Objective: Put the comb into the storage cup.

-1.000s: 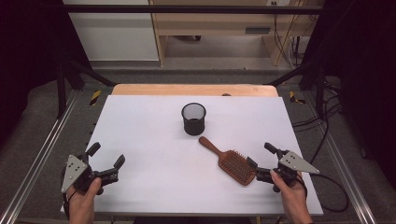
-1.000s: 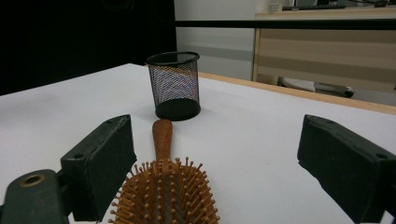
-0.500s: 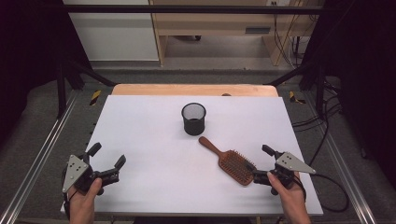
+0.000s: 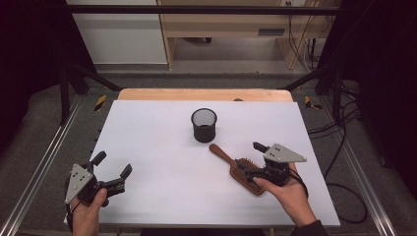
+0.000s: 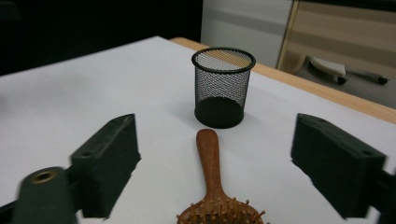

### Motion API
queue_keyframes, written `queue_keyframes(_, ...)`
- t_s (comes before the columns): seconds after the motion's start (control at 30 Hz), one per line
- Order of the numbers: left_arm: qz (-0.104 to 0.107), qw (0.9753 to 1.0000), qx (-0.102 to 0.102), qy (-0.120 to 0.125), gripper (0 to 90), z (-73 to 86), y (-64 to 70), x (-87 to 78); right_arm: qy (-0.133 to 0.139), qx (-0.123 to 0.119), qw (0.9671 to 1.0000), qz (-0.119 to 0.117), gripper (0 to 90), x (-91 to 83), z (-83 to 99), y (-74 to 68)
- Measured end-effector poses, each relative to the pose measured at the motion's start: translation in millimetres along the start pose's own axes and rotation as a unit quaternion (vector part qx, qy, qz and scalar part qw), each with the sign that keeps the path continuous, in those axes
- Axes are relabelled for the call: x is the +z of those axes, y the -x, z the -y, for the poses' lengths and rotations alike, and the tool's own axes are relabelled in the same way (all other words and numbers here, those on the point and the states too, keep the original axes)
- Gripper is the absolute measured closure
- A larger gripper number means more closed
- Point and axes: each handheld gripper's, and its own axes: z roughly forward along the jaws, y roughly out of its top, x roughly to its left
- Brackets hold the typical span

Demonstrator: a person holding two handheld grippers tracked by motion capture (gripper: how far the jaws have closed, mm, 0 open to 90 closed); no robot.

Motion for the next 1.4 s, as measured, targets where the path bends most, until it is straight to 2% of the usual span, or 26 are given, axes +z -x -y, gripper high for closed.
queue_keyframes(0.03,-0.003,1.0,0.002,0.001,1.8,-0.7,-0.5,-0.5,0.0,0.0,1.0,0.0,20.5,0.0,0.0,0.0)
queue_keyframes(0.1,-0.007,1.0,0.002,0.006,1.8,-1.8,-2.1,-2.0,-0.022,-0.005,0.9997,0.008,26.3,8.9,-7.6,-0.8)
queue_keyframes(0.27,-0.011,0.9999,-0.002,0.005,1.8,-1.4,-4.7,-3.5,-0.067,-0.026,0.9973,-0.016,42.3,33.5,-19.0,-7.1)
queue_keyframes(0.47,-0.01,0.9999,0.004,0.002,1.7,-1.5,-3.1,-2.2,-0.111,-0.034,0.9932,-0.014,65.7,55.9,-14.5,-20.3)
queue_keyframes(0.63,-0.012,0.9999,0.009,0.003,1.8,-2.1,-3.5,-2.6,-0.136,-0.039,0.9898,-0.022,79.1,70.9,-13.3,-33.2)
queue_keyframes(0.73,-0.013,0.9999,0.011,0.003,1.7,-2.4,-3.7,-2.6,-0.17,-0.05,0.9839,-0.024,83.8,82.5,-11.5,-37.2)
queue_keyframes(0.83,-0.012,0.9999,0.011,0.003,1.7,-2.7,-3.1,-2.7,-0.198,-0.049,0.9787,-0.023,87.2,93.3,-10.4,-36.1)
queue_keyframes(0.9,-0.011,0.9999,0.012,0.003,1.7,-2.6,-2.8,-2.5,-0.223,-0.047,0.9736,-0.021,89.7,102.1,-11.1,-36.3)
queue_keyframes(0.93,-0.011,0.9999,0.012,0.003,1.7,-2.5,-2.7,-2.2,-0.223,-0.047,0.9736,-0.021,89.7,102.1,-11.1,-36.3)
queue_keyframes(1.1,-0.01,0.9998,0.015,0.002,1.7,-3.0,-2.4,-2.4,-0.255,-0.055,0.9652,-0.023,90.0,114.4,-9.7,-38.1)
queue_keyframes(1.27,-0.01,0.9998,0.016,0.002,1.7,-3.2,-2.7,-2.6,-0.285,-0.056,0.9568,-0.019,90.0,125.2,-4.6,-32.4)
queue_keyframes(1.4,-0.011,0.9999,0.012,0.003,1.8,-2.8,-3.0,-2.7,-0.301,-0.057,0.9518,-0.016,90.0,130.6,-2.5,-28.5)
